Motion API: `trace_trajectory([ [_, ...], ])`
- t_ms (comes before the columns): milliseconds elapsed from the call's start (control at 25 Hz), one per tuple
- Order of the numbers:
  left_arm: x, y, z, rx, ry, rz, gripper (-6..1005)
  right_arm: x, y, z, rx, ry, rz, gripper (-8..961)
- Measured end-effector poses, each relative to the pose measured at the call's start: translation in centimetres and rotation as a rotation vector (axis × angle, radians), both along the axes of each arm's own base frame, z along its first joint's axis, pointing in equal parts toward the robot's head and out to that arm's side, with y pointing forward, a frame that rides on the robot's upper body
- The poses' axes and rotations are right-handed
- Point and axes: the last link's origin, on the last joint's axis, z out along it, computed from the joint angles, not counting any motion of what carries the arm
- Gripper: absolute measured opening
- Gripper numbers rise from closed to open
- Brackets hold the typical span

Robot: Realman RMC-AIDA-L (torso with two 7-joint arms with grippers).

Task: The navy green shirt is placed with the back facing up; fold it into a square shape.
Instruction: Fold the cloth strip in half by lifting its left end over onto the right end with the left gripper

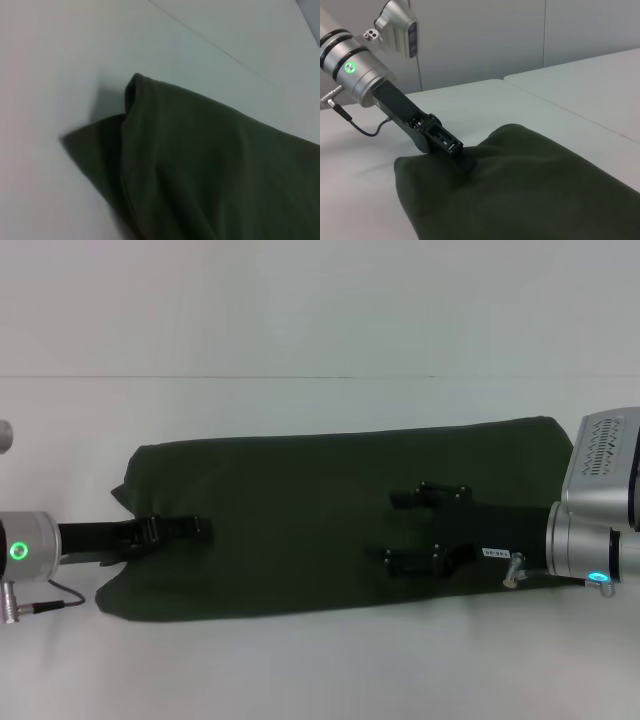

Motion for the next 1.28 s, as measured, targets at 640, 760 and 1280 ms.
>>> trace_trajectory([
  [640, 0.78, 0.37, -0.21, -0.023, 0.010, -0.034, 638, 0.07, -0.07, 0.07, -0.001, 0.004, -0.001, 900],
  [760, 0.81, 0.41, -0.24, -0.023, 0.010, -0.035, 551, 0.05, -0.11, 0.07, -0.002, 0.005, 0.000, 900],
  [1280, 0.70, 0.52, 0.31, -0.023, 0.022, -0.048, 150, 0.04, -0.18, 0.03, -0.008, 0.004, 0.003, 900],
])
